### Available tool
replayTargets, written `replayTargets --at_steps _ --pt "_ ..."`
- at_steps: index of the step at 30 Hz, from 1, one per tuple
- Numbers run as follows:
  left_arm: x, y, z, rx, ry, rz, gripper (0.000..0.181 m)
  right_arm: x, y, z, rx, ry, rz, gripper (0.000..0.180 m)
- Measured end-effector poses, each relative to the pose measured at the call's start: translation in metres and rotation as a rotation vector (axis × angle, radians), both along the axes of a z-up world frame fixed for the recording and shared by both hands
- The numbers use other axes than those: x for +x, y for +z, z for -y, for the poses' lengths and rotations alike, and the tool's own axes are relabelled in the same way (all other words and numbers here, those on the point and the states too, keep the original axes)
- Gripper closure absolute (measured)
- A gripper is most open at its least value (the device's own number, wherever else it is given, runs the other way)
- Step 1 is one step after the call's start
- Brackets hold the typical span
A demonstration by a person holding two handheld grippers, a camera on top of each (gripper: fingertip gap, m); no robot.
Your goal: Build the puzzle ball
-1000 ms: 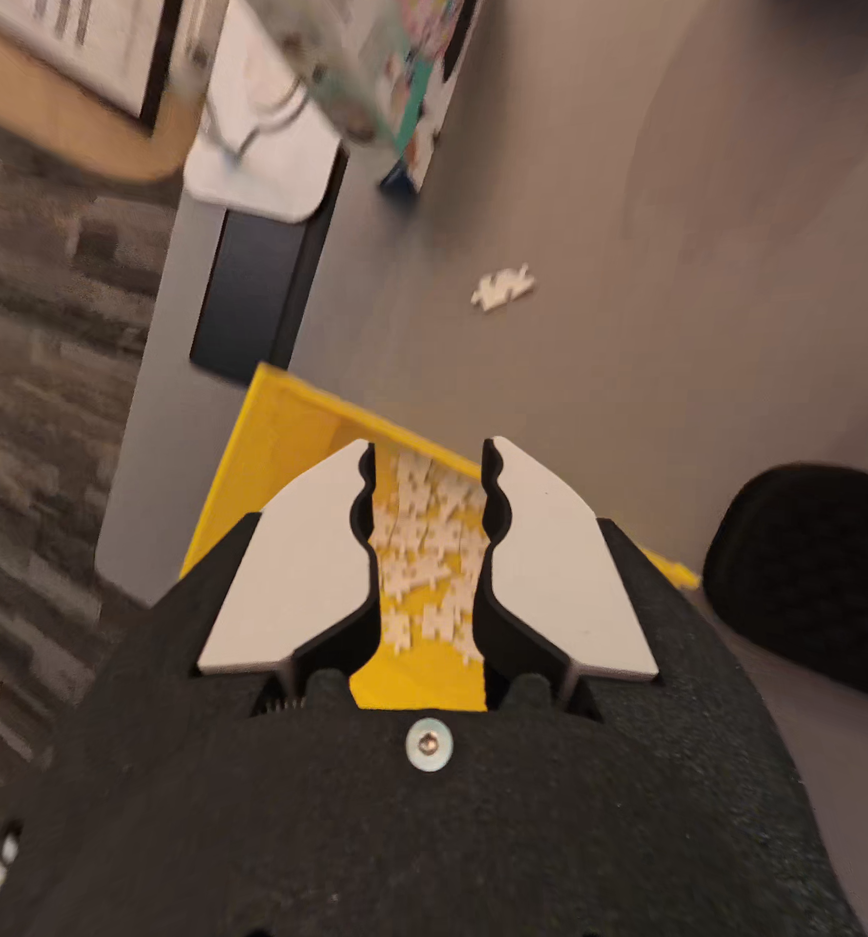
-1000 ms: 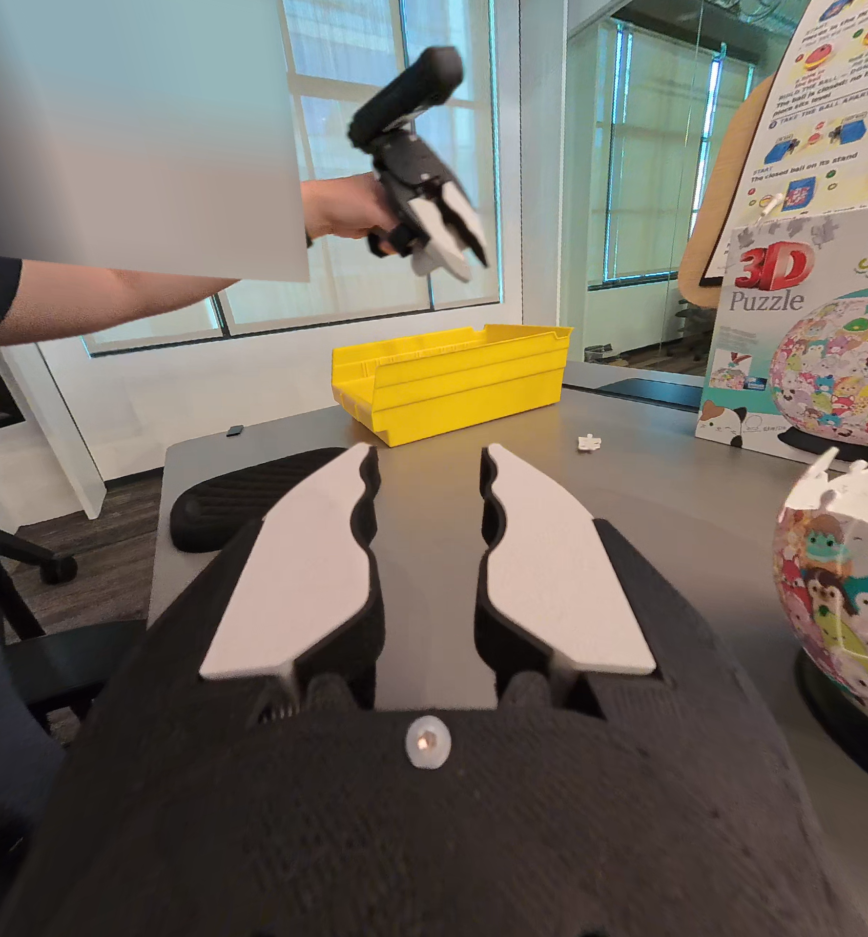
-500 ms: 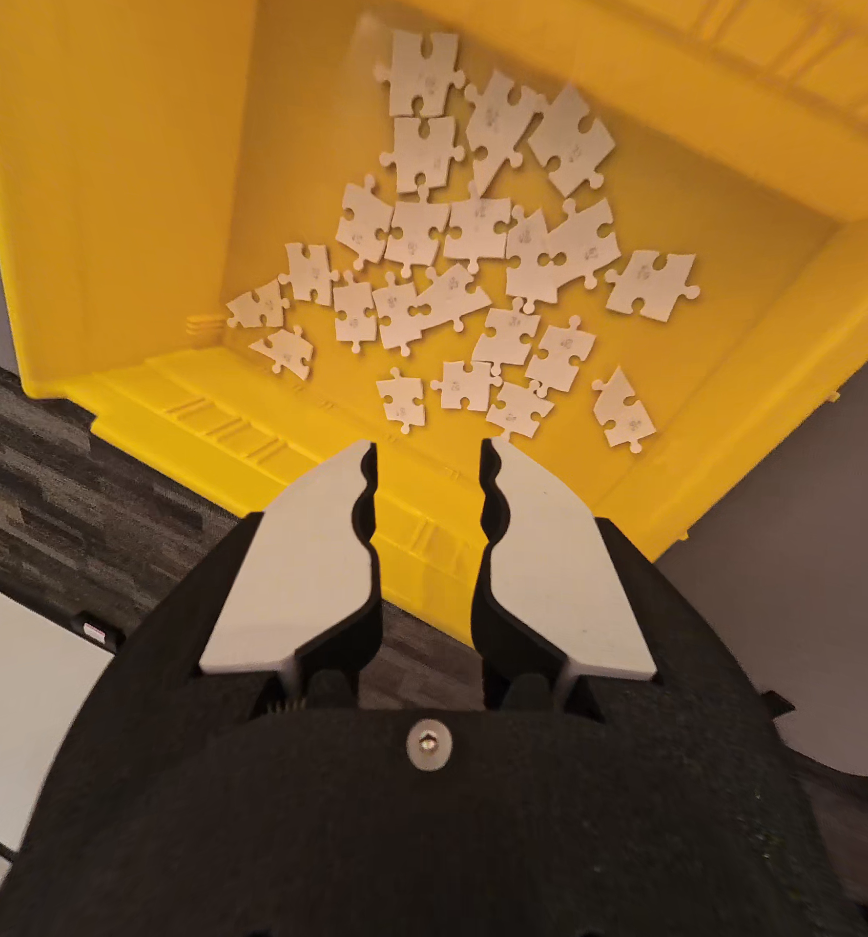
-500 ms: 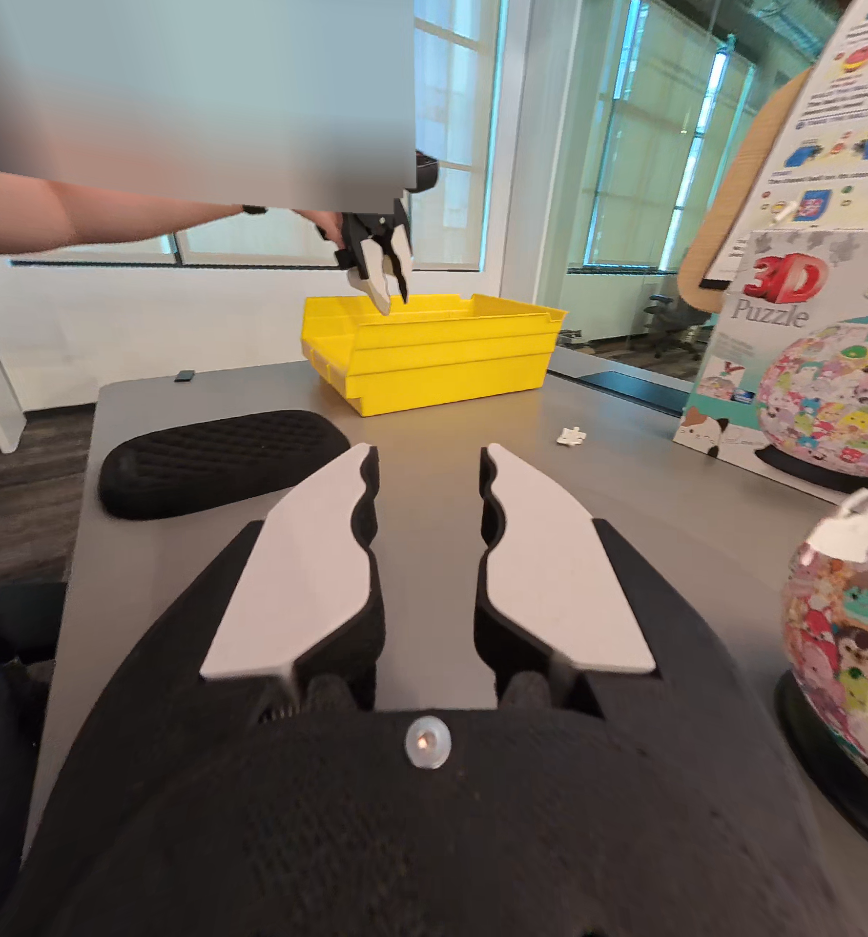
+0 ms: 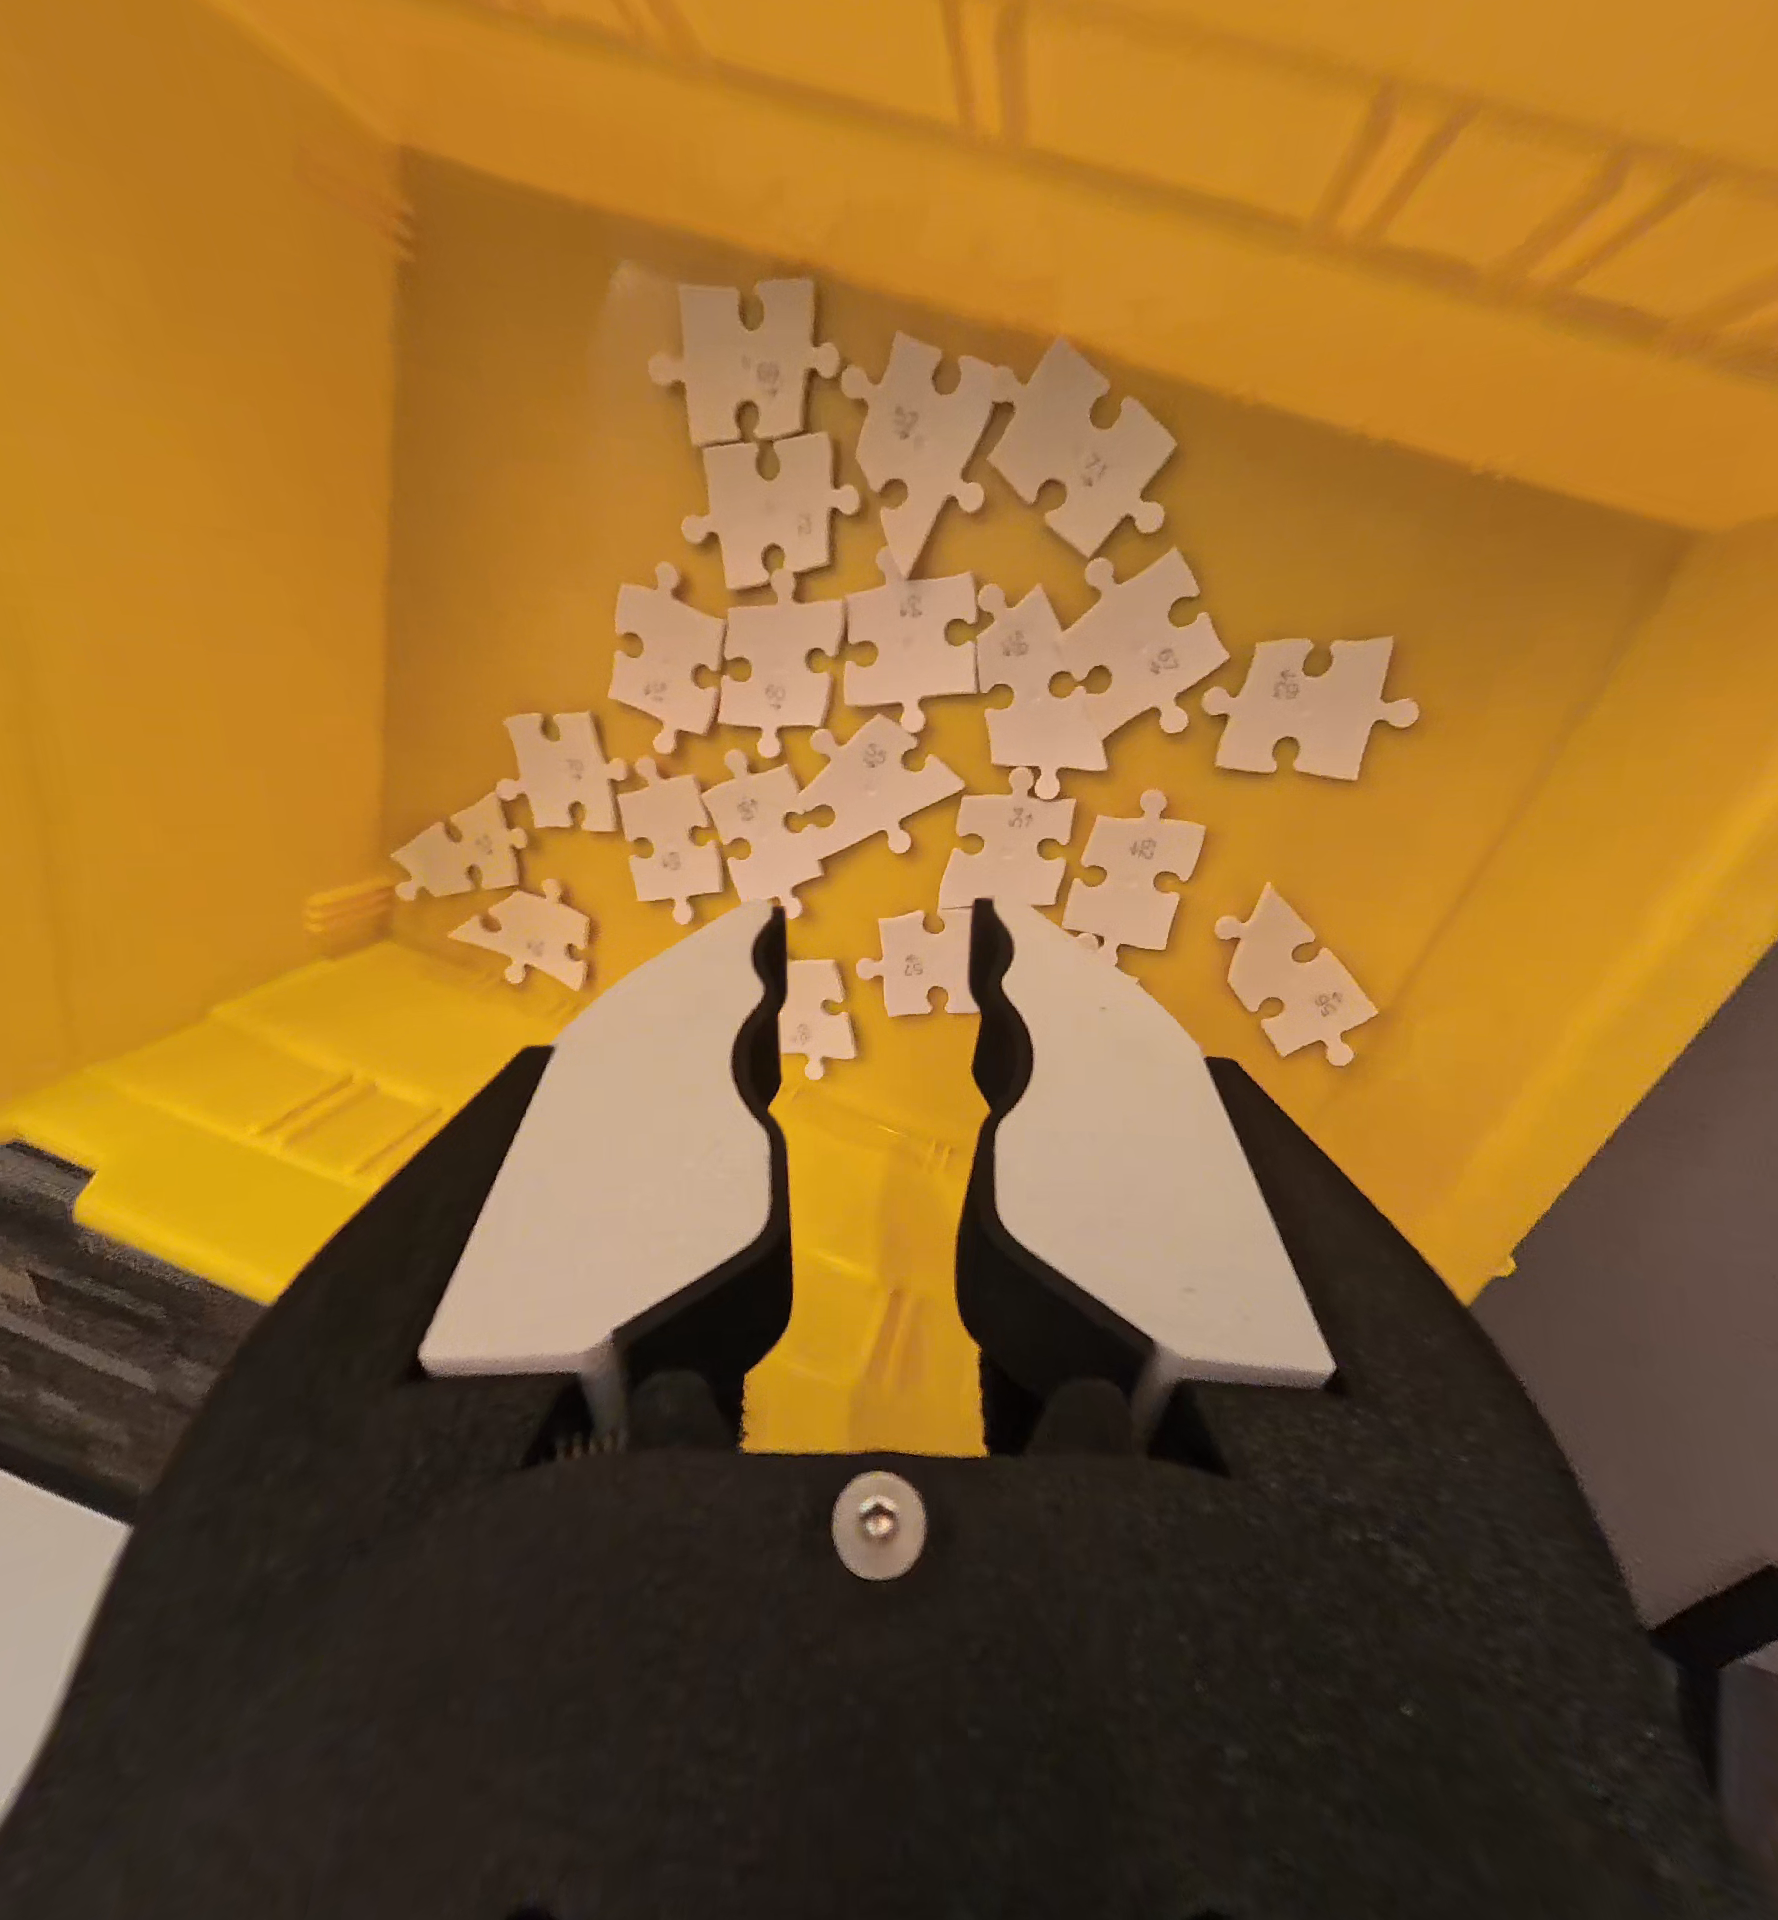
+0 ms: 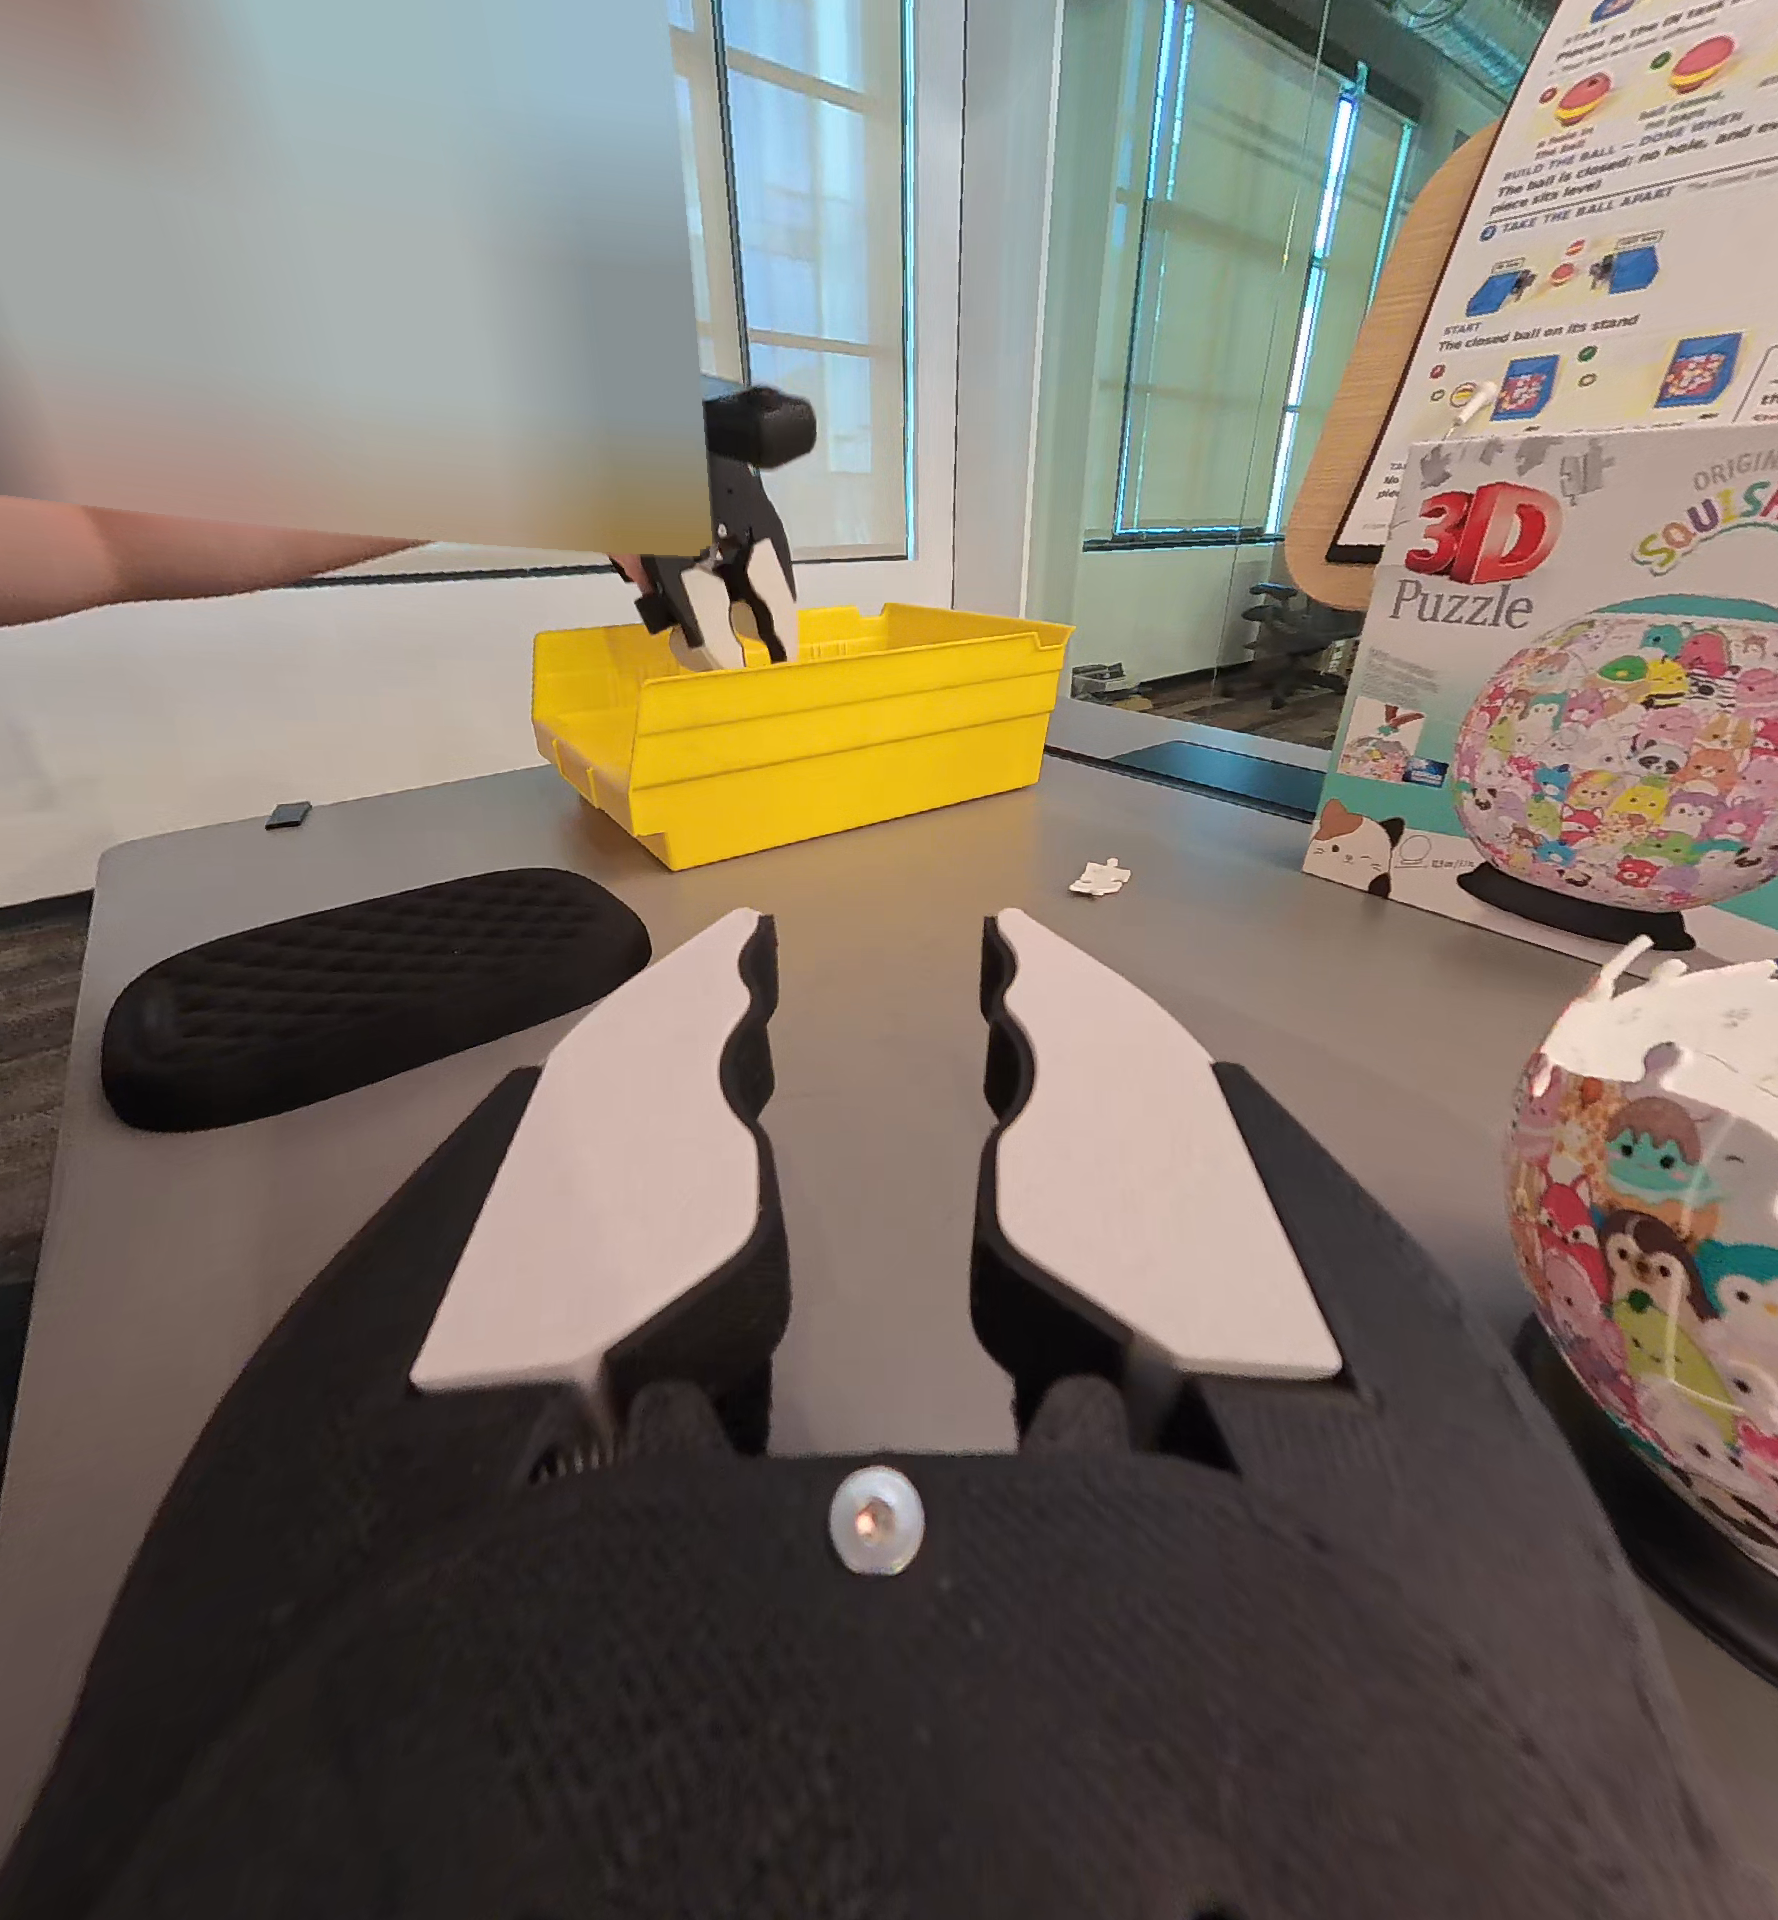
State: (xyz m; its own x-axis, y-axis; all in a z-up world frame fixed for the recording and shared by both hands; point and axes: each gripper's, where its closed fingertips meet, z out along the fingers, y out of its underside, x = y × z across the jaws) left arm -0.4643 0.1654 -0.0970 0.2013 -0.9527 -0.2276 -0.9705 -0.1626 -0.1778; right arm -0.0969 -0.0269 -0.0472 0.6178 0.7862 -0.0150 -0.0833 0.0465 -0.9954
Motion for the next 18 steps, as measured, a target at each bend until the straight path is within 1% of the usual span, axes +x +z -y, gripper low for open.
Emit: replayTargets --at_steps 4,11,18 --pt "0.006 -0.009 0.007 -0.007 -0.07 -0.004 0.153 0.003 0.0 -0.002 -0.022 -0.005 -0.02 0.142" --pt "0.021 -0.022 0.021 -0.052 -0.106 0.018 0.148 0.004 0.0 -0.003 -0.029 -0.008 -0.026 0.142" --pt "0.02 -0.029 0.027 -0.066 -0.178 -0.006 0.15 0.005 0.0 -0.005 -0.041 -0.009 -0.043 0.142"
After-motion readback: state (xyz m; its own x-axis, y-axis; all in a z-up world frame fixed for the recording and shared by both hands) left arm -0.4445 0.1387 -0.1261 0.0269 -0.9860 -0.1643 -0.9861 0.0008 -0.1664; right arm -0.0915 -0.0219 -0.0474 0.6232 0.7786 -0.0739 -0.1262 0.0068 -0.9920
